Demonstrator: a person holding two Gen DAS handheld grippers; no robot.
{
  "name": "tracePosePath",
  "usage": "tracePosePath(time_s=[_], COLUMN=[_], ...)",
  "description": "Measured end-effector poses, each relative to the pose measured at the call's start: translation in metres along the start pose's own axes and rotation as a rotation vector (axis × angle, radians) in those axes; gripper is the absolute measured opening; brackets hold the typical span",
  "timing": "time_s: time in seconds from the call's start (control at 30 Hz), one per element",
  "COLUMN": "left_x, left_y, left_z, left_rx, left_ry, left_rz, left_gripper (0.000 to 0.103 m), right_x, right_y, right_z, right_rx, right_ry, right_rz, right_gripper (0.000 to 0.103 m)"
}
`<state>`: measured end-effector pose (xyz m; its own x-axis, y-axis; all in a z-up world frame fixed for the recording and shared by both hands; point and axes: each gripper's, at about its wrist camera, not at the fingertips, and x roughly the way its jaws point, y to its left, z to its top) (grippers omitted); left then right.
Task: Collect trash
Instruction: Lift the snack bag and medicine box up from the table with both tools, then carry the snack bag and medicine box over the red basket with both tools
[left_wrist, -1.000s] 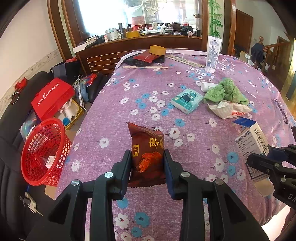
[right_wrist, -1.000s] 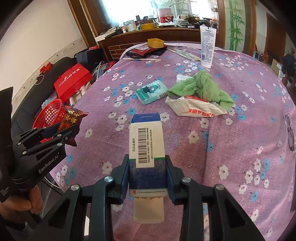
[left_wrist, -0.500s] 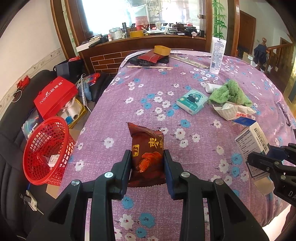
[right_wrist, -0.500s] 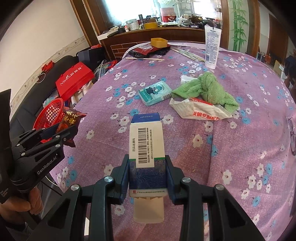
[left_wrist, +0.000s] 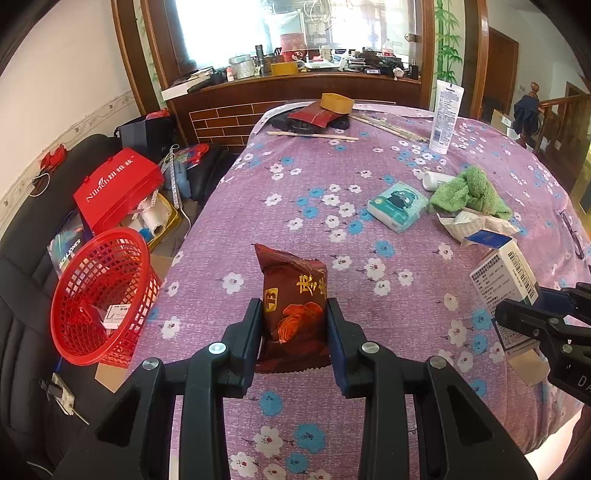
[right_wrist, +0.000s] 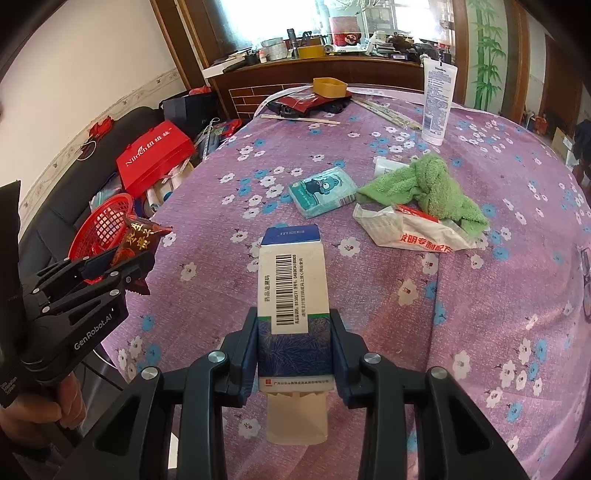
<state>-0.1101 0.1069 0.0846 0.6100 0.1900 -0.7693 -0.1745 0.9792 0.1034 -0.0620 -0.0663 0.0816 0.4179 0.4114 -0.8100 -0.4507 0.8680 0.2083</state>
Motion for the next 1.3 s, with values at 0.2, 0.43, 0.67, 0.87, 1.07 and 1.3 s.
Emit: tracePosePath(time_s=[0.2,0.43,0.67,0.87,1.07,1.3], left_x=[-0.001,-0.003,-0.005,-0.013,-0.019,-0.018], left_y=[0.010,0.025,0.044,0.075,0.115,0.157], left_z=[0.000,0.001,-0.001,0.002,0.002,-0.002], left_rx=[-0.020,-0.055,-0.102,-0.170,-0.246,-0.312], left_ry=[-0.007,-0.020,-0.025,-0.045,-0.053,-0.043], left_rz=[0.003,0.006,0.006,0.025,0.060,0.113], left_gripper=[0.032,0.032,0.032,0.032,0.032,0.032], right_x=[0.002,0.003,0.006,0.006,0.008,0.018], right_y=[0.009,0.022,0.036,0.050,0.073,0.110], right_z=[0.006,0.012,0.017,0.027,0.045,0.063], right_rx=[-0.018,-0.047,-0.084,-0.114,-0.158,-0.198], right_ry=[0.001,0.004,0.021,0.025,0.013,0.012], right_rz=[-0.001,-0.002,0.000,0.007,0.033,0.097], right_gripper=[0.038,0.038,0.038,0.038,0.038,0.038])
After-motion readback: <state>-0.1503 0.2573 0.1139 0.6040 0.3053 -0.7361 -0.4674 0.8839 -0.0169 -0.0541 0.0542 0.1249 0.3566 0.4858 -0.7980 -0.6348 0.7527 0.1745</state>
